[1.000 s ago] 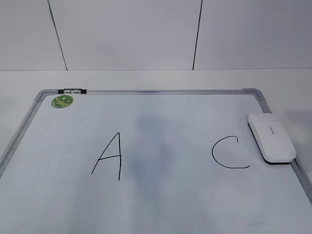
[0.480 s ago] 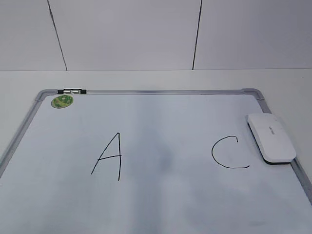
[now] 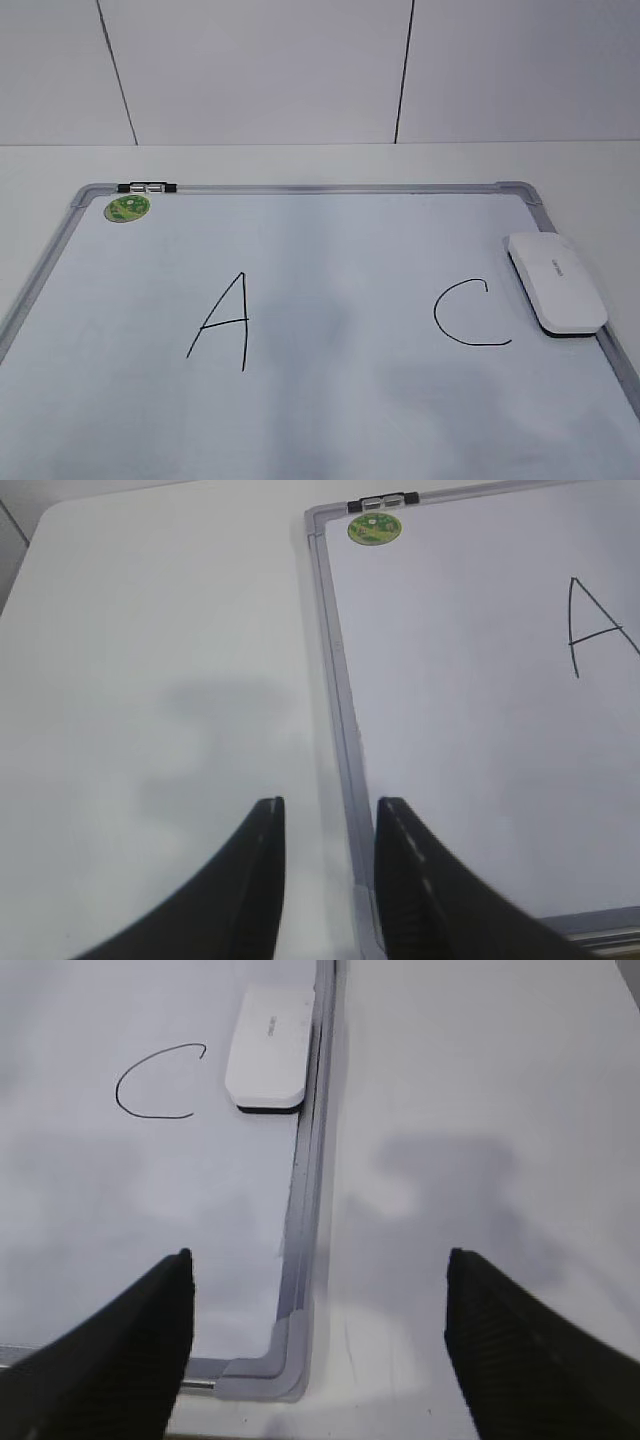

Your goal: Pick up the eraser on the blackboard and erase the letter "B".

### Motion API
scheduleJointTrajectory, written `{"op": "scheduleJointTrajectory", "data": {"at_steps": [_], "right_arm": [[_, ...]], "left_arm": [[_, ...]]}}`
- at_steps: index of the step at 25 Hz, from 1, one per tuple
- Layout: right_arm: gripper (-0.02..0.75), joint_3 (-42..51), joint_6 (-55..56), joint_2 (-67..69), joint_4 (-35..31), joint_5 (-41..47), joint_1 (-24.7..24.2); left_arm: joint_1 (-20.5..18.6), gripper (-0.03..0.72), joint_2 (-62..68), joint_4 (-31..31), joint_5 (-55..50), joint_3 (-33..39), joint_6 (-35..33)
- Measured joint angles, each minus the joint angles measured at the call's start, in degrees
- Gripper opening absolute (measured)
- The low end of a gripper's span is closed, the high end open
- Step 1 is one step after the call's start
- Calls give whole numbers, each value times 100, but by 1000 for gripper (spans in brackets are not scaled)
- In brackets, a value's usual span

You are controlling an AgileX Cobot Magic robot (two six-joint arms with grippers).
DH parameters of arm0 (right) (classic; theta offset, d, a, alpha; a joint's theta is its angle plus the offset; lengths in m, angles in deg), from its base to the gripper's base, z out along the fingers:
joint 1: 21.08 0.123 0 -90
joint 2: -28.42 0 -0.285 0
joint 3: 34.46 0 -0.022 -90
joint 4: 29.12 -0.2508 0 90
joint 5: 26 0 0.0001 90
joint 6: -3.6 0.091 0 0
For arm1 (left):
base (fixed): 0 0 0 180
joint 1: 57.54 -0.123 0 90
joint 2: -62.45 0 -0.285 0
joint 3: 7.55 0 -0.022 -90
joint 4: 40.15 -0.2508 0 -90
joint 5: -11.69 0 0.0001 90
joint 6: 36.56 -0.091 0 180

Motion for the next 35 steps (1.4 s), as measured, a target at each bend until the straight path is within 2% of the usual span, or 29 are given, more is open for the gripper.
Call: {"op": "scheduleJointTrajectory", "data": {"at_steps": [6, 35], "right_arm": [[586, 168, -143, 0, -70, -341, 0], [586, 178, -207, 0, -193, -364, 0]], "left_arm": [[0, 235, -9, -27, -10, 76, -10], [-65, 238, -348, 54, -10, 76, -20]]}}
